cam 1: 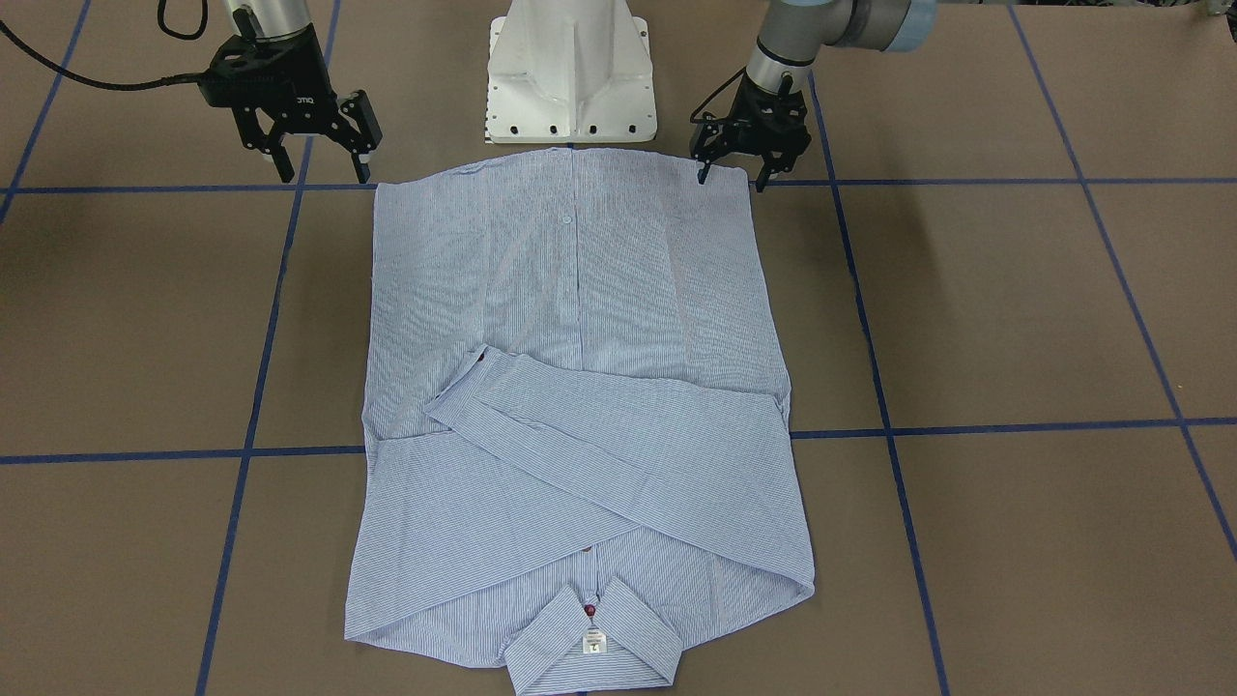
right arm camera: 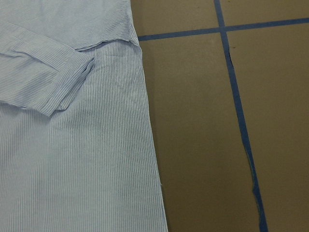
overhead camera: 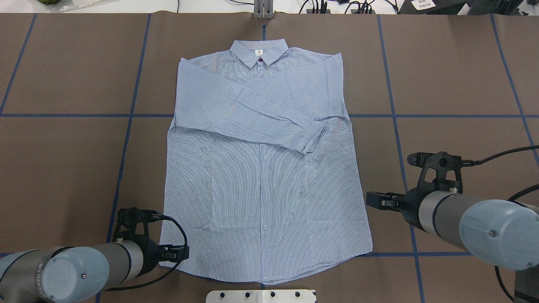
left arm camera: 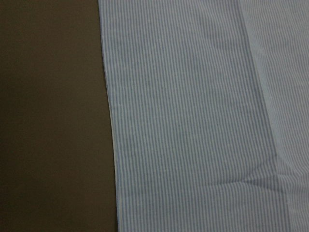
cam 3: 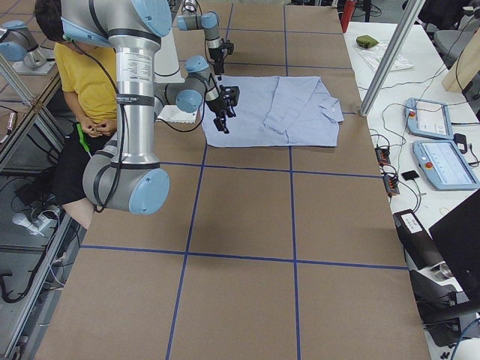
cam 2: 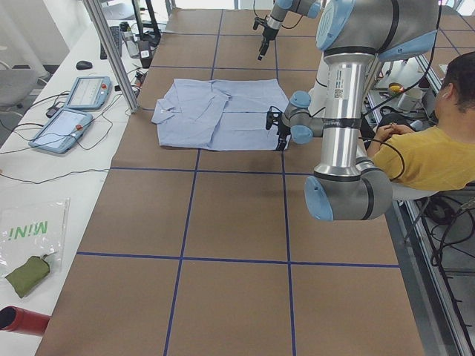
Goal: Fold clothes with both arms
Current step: 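Grasp both bottom hem corners, one with each gripper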
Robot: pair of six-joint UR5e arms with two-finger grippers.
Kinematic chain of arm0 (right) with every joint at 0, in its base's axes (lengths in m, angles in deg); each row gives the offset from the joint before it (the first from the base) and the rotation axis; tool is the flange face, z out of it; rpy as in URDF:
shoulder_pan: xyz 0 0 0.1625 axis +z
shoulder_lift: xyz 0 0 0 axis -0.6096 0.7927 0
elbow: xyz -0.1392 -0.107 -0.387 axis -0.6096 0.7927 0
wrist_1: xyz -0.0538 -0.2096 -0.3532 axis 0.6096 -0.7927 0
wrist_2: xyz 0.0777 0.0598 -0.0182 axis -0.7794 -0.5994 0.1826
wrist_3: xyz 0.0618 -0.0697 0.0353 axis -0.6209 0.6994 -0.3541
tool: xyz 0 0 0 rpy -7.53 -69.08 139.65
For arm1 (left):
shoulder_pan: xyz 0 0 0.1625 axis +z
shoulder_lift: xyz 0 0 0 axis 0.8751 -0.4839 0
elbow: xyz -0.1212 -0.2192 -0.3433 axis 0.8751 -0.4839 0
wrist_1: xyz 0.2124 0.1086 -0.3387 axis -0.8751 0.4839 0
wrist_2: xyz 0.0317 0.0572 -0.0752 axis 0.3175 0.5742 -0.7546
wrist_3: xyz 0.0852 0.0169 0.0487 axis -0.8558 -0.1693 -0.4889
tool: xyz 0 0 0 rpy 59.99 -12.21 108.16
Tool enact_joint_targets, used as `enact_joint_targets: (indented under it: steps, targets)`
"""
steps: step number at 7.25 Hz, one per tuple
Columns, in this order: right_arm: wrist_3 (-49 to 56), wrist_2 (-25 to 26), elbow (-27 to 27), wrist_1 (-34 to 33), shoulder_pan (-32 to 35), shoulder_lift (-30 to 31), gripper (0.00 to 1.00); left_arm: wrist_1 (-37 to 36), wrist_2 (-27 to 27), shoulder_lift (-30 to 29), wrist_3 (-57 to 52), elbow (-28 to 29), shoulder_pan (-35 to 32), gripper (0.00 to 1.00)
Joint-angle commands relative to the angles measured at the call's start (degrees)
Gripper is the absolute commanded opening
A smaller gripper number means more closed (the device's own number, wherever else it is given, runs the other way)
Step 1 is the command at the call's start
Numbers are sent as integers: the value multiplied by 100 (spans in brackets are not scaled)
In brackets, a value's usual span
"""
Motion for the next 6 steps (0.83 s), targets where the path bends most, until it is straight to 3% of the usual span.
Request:
enact_joint_targets:
  steps: [1,4,6]
  targets:
    - [0,68,17,0,-40,-3,100,-177,6,8,68,2,92,75]
    - [0,68,17,0,-49,-3,100,-213,-2,8,68,-103,109,20]
    - [0,76,17,0,-58,-12,100,-598,-2,-1,68,-296,109,15]
